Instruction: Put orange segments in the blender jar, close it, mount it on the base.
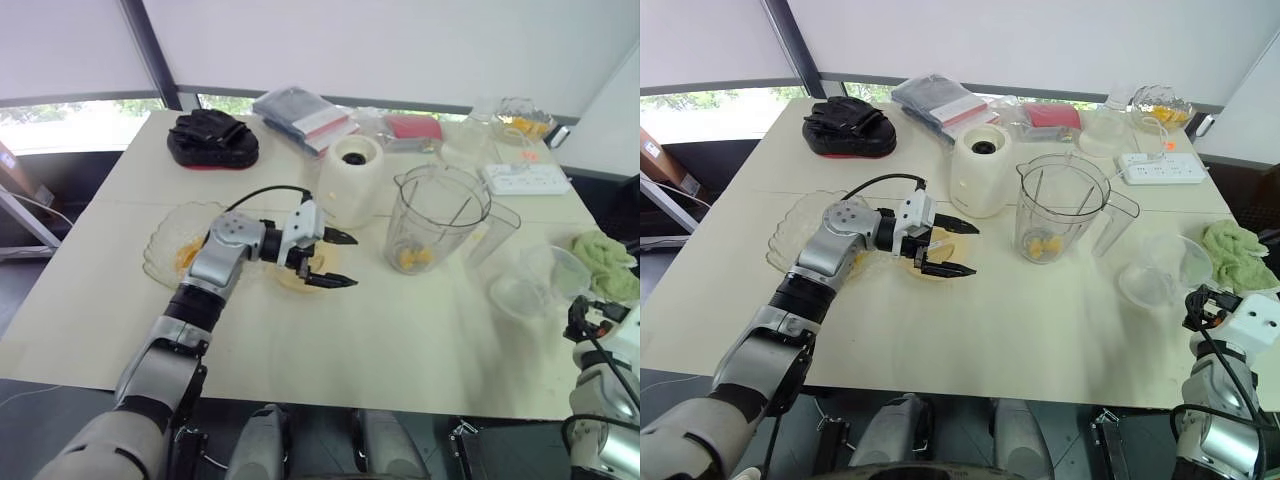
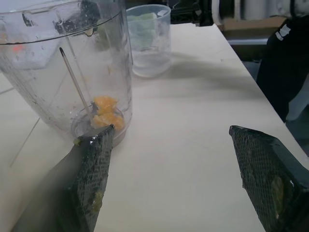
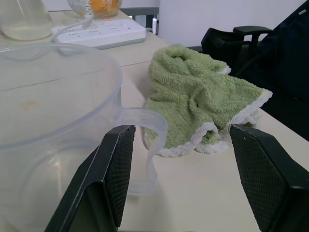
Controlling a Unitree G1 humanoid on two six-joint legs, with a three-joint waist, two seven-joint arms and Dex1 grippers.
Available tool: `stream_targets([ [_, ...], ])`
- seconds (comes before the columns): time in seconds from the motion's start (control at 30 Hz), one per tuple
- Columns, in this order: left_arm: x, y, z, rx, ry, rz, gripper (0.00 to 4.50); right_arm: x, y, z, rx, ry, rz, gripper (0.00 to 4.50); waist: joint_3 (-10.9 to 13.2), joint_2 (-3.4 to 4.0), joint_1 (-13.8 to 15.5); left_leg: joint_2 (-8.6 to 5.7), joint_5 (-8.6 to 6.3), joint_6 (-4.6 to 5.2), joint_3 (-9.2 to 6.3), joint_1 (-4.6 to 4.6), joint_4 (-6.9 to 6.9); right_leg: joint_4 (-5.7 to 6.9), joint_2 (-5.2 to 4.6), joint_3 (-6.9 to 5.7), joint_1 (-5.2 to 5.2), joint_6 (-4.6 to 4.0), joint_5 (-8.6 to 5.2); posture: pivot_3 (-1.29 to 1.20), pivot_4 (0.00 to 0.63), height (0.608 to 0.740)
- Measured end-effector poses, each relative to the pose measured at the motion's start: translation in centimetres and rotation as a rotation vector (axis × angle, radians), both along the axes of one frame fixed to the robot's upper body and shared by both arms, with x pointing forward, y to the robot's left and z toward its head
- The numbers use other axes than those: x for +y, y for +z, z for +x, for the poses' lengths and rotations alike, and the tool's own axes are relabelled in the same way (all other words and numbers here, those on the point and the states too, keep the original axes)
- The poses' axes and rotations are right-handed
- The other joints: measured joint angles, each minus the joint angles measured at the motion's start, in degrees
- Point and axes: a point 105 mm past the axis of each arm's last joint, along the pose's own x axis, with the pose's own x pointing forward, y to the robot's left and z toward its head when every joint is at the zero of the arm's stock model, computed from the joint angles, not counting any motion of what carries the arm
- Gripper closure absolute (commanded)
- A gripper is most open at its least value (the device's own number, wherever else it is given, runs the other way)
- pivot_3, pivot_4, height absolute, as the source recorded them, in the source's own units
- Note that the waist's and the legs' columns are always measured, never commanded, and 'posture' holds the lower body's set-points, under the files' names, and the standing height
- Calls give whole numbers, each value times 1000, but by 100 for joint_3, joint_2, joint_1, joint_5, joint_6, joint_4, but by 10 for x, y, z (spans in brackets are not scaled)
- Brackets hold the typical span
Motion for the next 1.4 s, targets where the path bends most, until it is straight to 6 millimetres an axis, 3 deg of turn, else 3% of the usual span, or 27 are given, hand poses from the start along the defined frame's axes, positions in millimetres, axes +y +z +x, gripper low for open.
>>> stream_targets([
  [0.23,-1,8,-2,13,-5,-28,556,-5,-4,4,9,5,-5,1304,0,0,-1,-1,0,0,-1,0,0,1,2,0,0,1,0,0,150,740],
  [0.57,4,4,-2,19,20,-26,556,-11,-10,13,36,20,-16,1304,0,1,-8,-2,0,0,2,1,0,1,2,3,0,1,0,0,150,740],
  [0.6,4,4,-2,18,22,-25,556,-12,-9,14,33,20,-23,1834,0,0,-7,-2,0,0,1,1,0,1,3,3,0,1,0,0,150,740],
  [0.63,4,4,-1,18,23,-24,556,-13,-9,15,34,20,-27,2060,0,0,-8,-2,0,0,1,1,0,1,3,3,0,1,0,0,150,740],
  [0.8,5,4,-1,16,26,-24,556,-10,-7,21,19,37,-34,4472,0,1,-7,-2,0,0,1,1,0,1,3,3,1,2,1,0,150,740],
  [0.9,4,5,-1,12,27,-25,556,-4,8,32,-39,68,-59,4472,-1,-1,20,-5,0,0,-1,7,3,0,2,1,16,2,1,0,150,740],
  [1.0,7,5,0,4,34,-21,556,-5,10,31,-41,68,-72,4472,-1,-2,52,-6,0,0,-1,6,4,-4,-1,-1,22,5,-3,0,150,740],
  [1.4,2,5,-1,-1,23,-34,556,5,17,12,-98,6,3,4472,0,2,26,-3,0,1,-6,7,3,0,-2,4,17,6,-3,0,150,740],
])
